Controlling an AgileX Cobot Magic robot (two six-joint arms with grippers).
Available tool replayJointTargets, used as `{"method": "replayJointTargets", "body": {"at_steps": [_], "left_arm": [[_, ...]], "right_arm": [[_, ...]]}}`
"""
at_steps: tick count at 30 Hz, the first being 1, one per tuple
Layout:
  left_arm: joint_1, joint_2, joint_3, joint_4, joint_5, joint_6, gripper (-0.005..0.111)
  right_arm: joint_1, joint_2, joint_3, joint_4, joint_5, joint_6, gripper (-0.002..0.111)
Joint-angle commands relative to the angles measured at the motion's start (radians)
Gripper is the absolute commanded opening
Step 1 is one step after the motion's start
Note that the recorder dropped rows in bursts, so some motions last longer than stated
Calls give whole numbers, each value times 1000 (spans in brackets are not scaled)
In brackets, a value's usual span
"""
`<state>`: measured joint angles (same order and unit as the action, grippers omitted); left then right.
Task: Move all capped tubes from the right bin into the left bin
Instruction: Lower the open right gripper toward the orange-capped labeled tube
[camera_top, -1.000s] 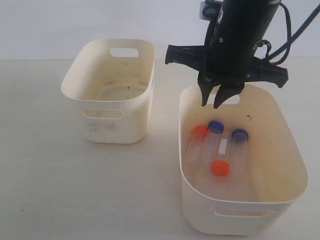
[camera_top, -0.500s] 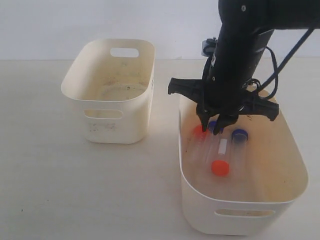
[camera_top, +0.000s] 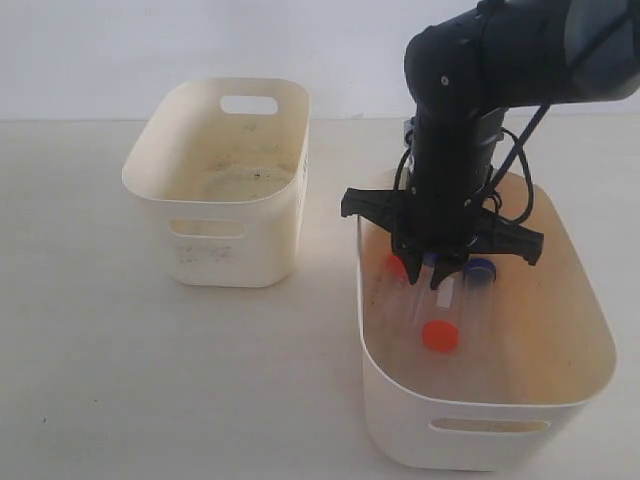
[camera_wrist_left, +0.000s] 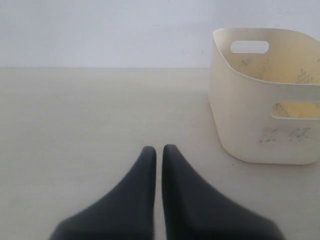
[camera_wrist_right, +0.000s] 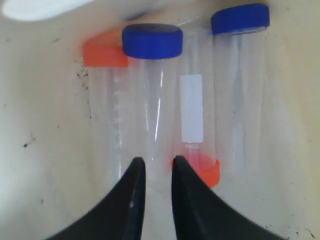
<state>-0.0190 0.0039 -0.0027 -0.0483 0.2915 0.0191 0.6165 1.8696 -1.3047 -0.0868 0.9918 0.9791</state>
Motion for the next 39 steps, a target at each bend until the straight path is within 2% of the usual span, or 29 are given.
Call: {"method": "replayJointTargets", "body": {"at_steps": [1, 10, 15, 16, 23, 39], "left_arm": [[-2, -4, 3, -9, 4, -2, 4], [-2, -4, 3, -9, 4, -2, 4], [-2, -4, 3, -9, 4, -2, 4], [-2, -4, 3, -9, 4, -2, 4], [-2, -4, 3, -9, 4, -2, 4], [-2, -4, 3, -9, 4, -2, 4]], "right_arm": [[1, 13, 5, -28, -33, 22, 19], [1, 38, 5, -60, -9, 39, 20], [1, 36, 5, -60, 6, 40, 46], [1, 36, 5, -60, 9, 40, 48], [1, 32, 5, -81, 29, 40, 40], [1, -34, 5, -139, 34, 24, 40]]}}
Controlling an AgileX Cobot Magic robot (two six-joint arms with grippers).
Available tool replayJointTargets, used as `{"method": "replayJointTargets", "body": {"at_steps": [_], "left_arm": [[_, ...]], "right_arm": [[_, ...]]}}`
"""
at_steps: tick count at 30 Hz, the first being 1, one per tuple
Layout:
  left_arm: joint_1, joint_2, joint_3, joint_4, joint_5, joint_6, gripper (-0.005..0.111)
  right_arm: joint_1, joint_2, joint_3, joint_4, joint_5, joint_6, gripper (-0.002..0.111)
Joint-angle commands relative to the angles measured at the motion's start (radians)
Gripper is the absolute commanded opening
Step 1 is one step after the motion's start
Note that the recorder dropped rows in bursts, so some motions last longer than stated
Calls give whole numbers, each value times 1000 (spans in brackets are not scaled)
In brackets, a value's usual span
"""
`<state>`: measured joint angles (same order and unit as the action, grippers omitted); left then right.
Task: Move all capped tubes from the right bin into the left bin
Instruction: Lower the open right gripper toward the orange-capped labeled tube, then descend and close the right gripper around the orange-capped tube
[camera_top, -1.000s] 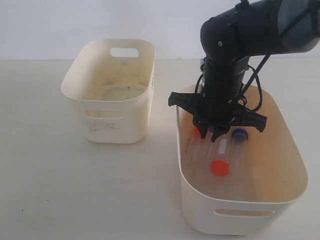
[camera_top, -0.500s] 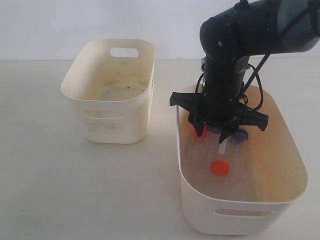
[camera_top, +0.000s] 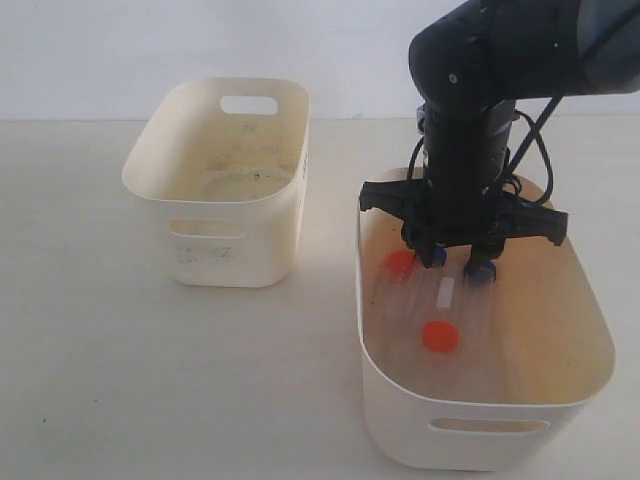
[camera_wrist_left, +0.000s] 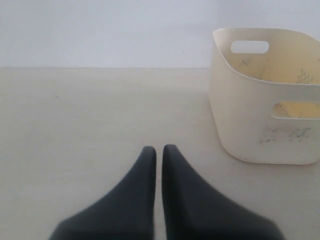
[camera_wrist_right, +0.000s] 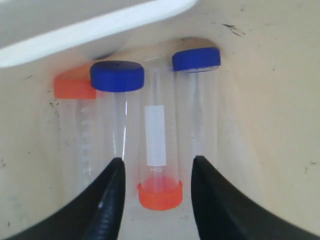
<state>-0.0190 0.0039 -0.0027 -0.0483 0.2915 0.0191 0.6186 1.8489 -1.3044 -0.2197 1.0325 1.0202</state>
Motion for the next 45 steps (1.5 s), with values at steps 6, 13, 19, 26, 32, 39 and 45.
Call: {"method": "replayJointTargets", "body": {"at_steps": [6, 13, 19, 26, 32, 39, 45], "left_arm": [[-2, -4, 3, -9, 4, -2, 4], [-2, -4, 3, -9, 4, -2, 4], [-2, -4, 3, -9, 4, -2, 4], [-2, -4, 3, -9, 4, -2, 4], [-2, -4, 3, -9, 4, -2, 4], [-2, -4, 3, -9, 4, -2, 4], [-2, -4, 3, -9, 4, -2, 4]], "right_arm": [[-1, -6, 5, -6, -8, -14, 40], [-1, -3, 5, -36, 13, -7, 40], [-1, 7, 5, -36, -10, -7, 40], [-1, 34, 5, -36, -12, -7, 40], [-1, 56, 5, -38, -20, -7, 40], [-1, 85, 5, -30, -42, -8, 40], [-1, 94, 5, -39, -8, -18, 40]]}}
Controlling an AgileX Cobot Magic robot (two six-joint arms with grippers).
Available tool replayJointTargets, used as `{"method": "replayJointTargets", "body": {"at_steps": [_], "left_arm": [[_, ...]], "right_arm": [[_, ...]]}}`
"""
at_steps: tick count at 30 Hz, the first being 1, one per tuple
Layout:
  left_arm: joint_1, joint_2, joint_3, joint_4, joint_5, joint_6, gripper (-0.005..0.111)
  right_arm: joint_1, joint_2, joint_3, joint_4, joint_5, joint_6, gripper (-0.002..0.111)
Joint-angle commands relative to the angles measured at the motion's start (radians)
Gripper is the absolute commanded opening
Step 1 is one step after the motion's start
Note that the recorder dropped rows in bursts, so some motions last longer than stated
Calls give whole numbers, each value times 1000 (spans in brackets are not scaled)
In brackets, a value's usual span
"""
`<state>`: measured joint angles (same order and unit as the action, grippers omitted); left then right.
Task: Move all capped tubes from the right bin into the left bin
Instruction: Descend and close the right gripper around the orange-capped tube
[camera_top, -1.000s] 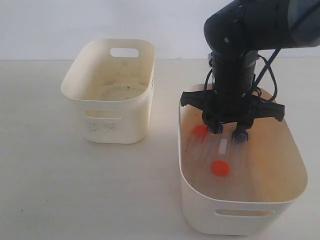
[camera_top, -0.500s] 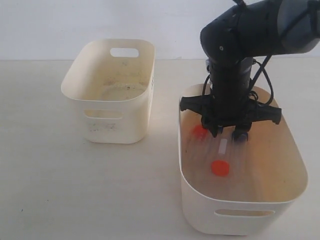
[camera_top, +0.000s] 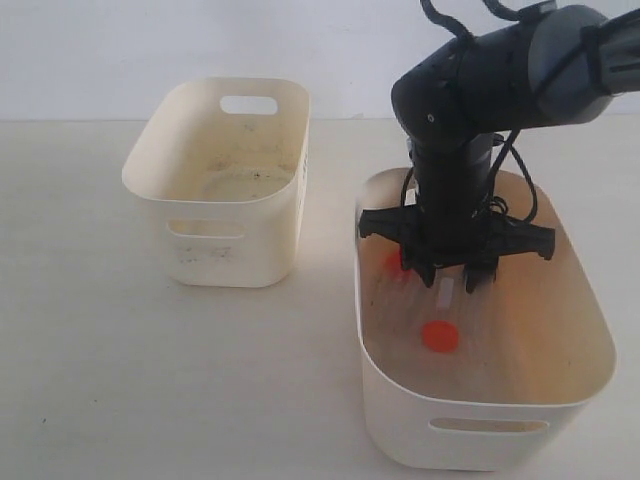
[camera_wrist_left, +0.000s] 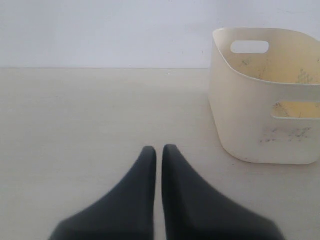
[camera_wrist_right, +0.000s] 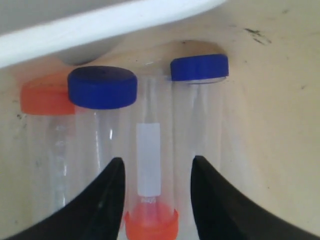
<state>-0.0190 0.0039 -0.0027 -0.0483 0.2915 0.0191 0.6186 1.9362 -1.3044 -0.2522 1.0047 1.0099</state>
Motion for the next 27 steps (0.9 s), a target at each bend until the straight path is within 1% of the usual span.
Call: {"method": "replayJointTargets", "body": {"at_steps": [1, 12, 13, 16, 18, 22, 27], "left_arm": [[-2, -4, 3, -9, 4, -2, 4], [-2, -4, 3, -9, 4, -2, 4], [-2, -4, 3, -9, 4, -2, 4], [-2, -4, 3, -9, 4, -2, 4], [-2, -4, 3, -9, 4, -2, 4], [-2, -4, 3, -9, 4, -2, 4], [-2, -4, 3, -9, 4, -2, 4]], "right_arm": [[-1, 11, 5, -7, 28, -18, 40], [-1, 43, 5, 55, 35, -72, 41], [-1, 45, 5, 60, 42, -77, 41], [-1, 45, 5, 60, 74, -79, 52], [-1, 45, 5, 23, 92, -79, 58], [-1, 45, 5, 2, 117, -78, 58], [-1, 49, 5, 103, 69, -117, 58]]}}
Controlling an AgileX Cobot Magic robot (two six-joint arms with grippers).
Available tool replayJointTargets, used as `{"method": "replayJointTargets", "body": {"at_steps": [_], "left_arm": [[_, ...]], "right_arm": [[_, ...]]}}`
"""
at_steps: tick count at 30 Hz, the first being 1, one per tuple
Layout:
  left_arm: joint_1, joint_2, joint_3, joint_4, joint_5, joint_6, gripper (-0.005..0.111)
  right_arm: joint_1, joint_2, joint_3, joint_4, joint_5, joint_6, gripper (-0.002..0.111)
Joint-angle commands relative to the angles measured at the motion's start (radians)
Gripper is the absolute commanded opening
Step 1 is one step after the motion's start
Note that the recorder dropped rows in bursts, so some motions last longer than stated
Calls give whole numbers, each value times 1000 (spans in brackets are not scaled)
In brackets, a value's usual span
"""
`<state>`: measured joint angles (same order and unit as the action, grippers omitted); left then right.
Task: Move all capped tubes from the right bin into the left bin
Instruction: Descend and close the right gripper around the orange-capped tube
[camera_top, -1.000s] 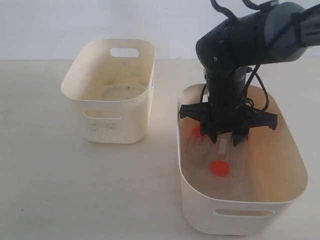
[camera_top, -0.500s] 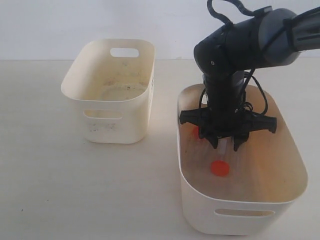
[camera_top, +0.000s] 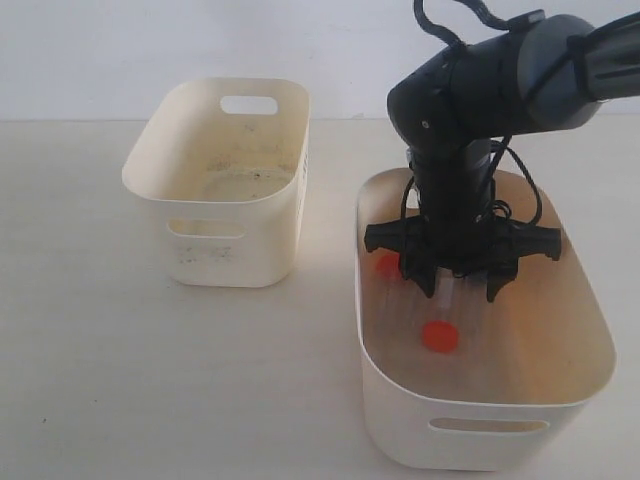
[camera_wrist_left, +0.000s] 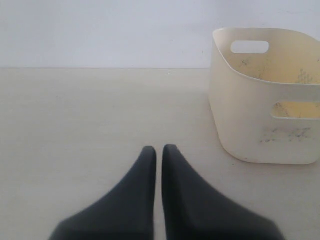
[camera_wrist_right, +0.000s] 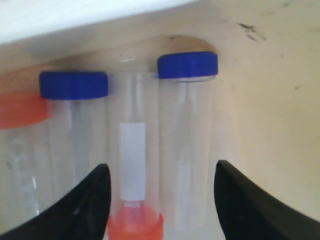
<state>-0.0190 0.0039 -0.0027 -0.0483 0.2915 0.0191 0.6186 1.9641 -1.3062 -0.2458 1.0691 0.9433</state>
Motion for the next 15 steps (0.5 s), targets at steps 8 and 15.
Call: {"method": "replayJointTargets", "body": {"at_steps": [8, 15], "left_arm": [[-2, -4, 3, -9, 4, -2, 4], [-2, -4, 3, -9, 4, -2, 4]], "right_arm": [[-1, 61, 7, 179, 12, -143, 58], [-5, 68, 7, 179, 35, -126, 46]]}}
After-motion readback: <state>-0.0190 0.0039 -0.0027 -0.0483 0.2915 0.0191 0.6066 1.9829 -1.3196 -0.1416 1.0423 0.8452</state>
